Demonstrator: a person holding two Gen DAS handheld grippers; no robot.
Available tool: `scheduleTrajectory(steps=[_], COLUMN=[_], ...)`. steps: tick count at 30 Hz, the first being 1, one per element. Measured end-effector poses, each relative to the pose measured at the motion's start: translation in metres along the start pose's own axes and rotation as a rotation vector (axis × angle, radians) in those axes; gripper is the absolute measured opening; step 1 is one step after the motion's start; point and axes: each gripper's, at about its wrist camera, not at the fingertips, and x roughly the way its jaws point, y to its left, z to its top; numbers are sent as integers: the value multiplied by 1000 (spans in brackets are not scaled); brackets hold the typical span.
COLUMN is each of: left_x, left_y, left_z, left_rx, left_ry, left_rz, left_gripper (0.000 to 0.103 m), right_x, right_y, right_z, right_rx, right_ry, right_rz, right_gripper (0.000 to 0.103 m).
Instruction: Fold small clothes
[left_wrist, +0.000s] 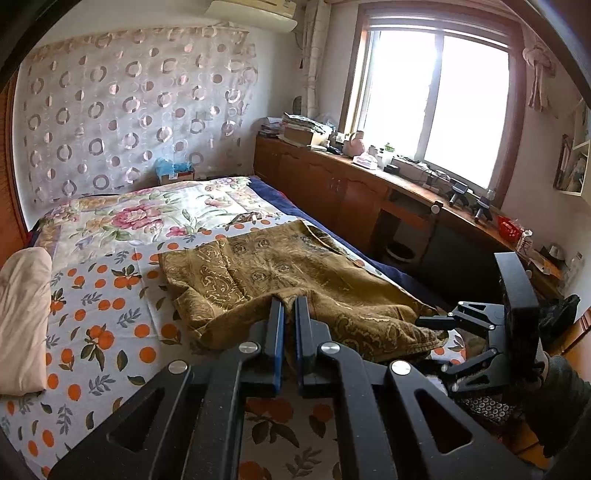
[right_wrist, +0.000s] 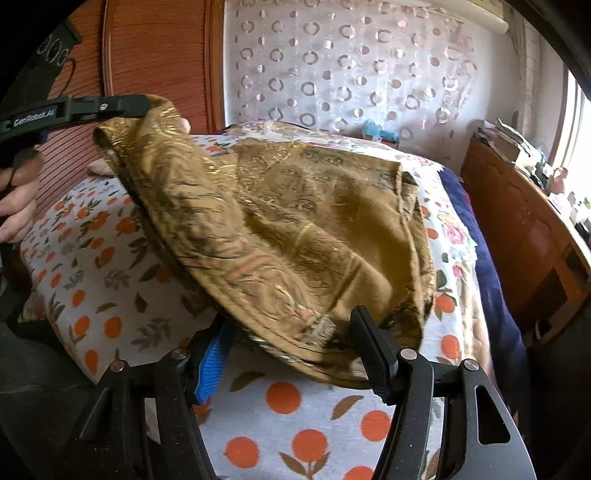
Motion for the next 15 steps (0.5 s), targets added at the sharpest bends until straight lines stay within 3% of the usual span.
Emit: scheduleTrajectory(steps=[1,2,5,15], left_x=[0,1,2,1], left_y=[1,2,3,16], left_z=[0,0,-2,-1], left_rx=[-3,-6,3,10], left_ry=[1,6,2,0], left_rz=[-1,-4,30,86], left_gripper=[6,6,6,6], right_x=[0,0,-1,-19], right_y=[-1,-3,-6,-3], right_z=[1,1,7,40], right_rx=[5,11,26,22], right_ry=[-4,4,-6,-136], right_rz=[8,23,27,-7], right_gripper=[42,14,9,7])
